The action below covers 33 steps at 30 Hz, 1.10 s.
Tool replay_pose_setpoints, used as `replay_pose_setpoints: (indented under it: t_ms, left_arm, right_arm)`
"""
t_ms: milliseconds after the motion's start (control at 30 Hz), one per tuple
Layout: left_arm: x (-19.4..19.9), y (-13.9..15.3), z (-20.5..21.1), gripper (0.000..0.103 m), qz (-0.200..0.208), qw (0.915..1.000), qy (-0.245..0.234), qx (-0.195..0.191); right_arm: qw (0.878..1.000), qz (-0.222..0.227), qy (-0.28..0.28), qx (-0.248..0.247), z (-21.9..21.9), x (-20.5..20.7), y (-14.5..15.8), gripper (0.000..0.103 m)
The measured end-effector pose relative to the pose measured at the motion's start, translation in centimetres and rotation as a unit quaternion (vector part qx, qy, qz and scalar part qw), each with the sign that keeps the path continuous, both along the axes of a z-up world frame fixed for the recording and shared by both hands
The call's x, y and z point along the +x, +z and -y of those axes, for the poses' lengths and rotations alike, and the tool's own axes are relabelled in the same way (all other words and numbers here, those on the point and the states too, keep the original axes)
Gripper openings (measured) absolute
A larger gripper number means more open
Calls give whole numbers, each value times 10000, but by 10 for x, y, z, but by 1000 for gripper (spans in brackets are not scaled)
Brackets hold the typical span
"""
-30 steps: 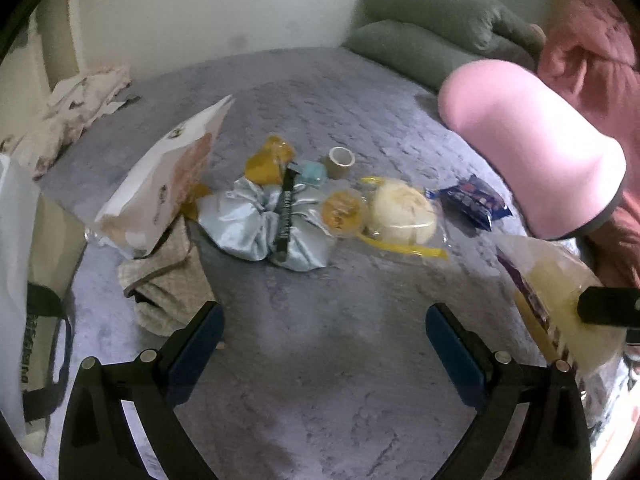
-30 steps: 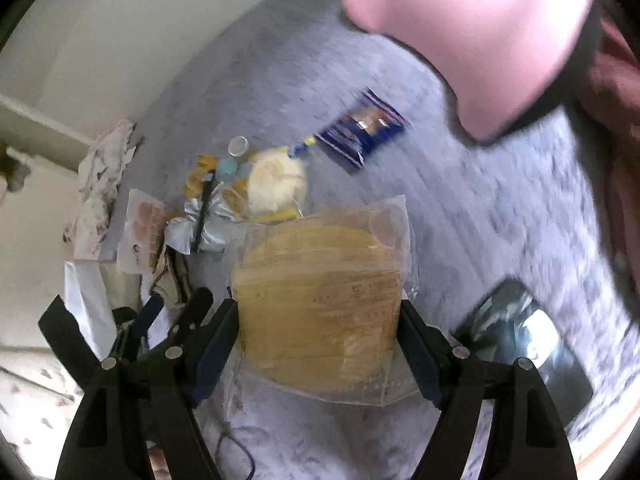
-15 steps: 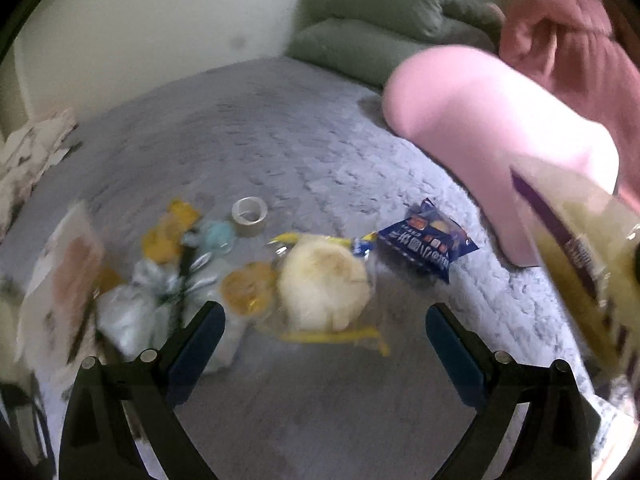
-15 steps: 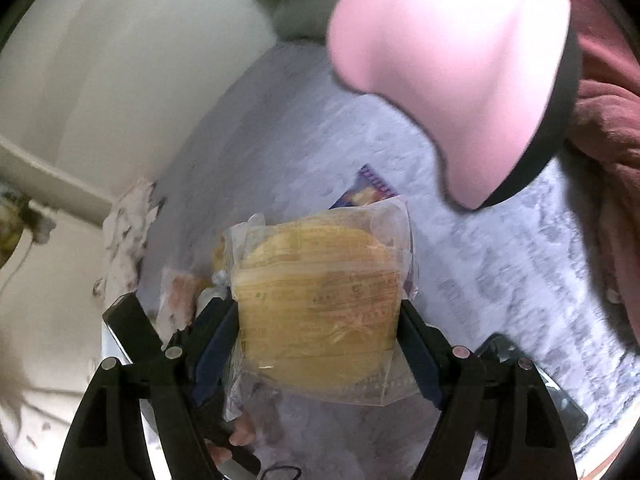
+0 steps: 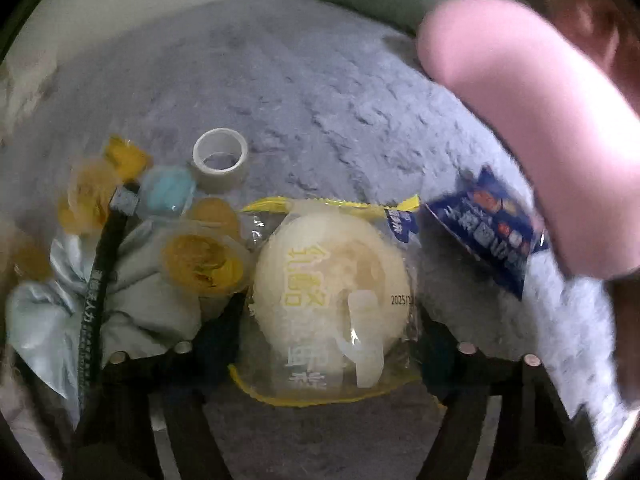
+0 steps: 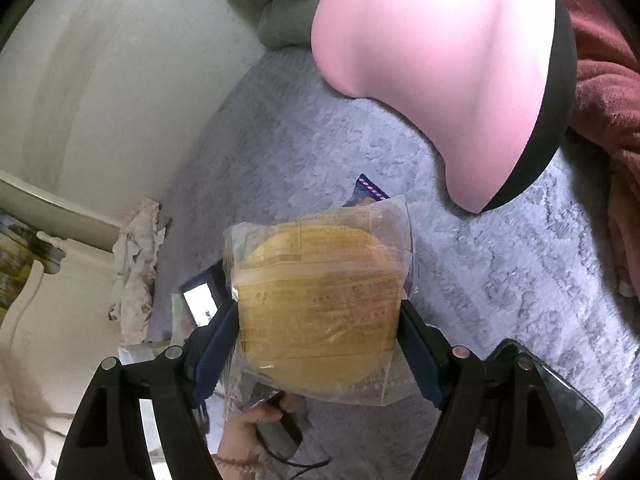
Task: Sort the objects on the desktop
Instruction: 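Grasp the yellow-wrapped round cake with the left gripper while the right holds the pancake bag, then carry both snacks into the white paper bag and open both grippers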
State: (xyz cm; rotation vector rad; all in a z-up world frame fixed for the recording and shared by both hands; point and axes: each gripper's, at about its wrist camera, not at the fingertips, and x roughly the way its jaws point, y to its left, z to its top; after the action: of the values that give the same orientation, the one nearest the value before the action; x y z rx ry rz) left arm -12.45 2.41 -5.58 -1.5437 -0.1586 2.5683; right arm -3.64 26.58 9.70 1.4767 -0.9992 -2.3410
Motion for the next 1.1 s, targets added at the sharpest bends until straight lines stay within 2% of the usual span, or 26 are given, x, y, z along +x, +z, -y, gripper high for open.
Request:
replay_pose_setpoints:
  t_ms: [67,233,333,500,700,900,1100]
  left_arm:
    - [3,4,5,65,-65,9999,86,107]
    - [18,14,-2,63,-211,9989,-5,-426]
    - [35,28,3,63,-354,9980,107,-518]
    - [59,61,18,63,-658,9939,354,-812]
    - [96,103,44,64,-867,9909,574,-850]
    - [138,140,76,64,-944,9852,819,-1171]
    - [178,165,126,64,-995,9796,1090,-1363]
  right_arm:
    - [10000,-12,0,43,1,-1,1,77]
    - [9999,-23,7,107,4,2,0,77]
    - [9999,-48,72,108,9,2,1,77]
    - [9994,-121,290,130,22,1,2,77]
    - [9980,-56,633,8,51,4,-4,77]
    - [9905,-133,1253,-547,93,13,0,77]
    - [9758,-559,2049,-519,156,34,33,77]
